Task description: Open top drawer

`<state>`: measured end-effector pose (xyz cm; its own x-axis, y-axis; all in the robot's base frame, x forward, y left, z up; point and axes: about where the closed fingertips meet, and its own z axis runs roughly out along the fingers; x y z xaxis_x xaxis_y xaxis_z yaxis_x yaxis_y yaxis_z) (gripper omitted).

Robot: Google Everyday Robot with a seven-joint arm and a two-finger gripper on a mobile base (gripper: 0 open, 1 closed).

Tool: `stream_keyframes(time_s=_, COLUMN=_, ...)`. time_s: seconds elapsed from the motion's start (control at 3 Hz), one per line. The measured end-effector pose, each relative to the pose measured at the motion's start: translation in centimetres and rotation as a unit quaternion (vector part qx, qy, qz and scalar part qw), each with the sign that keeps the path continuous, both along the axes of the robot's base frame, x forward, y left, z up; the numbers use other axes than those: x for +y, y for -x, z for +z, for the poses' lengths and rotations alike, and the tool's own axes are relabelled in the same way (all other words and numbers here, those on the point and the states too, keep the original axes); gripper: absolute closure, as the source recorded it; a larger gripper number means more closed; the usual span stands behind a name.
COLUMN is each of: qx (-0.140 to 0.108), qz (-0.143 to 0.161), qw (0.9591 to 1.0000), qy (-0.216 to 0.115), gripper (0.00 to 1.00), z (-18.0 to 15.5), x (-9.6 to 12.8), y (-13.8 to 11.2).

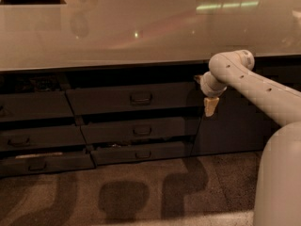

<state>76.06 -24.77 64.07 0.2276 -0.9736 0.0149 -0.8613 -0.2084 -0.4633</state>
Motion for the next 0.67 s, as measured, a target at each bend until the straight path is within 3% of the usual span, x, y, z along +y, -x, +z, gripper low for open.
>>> stream_keyframes(time_s=0.33, qx=0.000, qz=0.000, qw=1.0000, qy=0.000, gripper=0.00, z=0.00, x=0.00, y=0.00)
stream_keyframes(time_s=0.67, qx=0.000, qz=0.000, qw=1.0000, qy=0.000, gripper=0.19, z=-0.01, x=0.00, y=0.00)
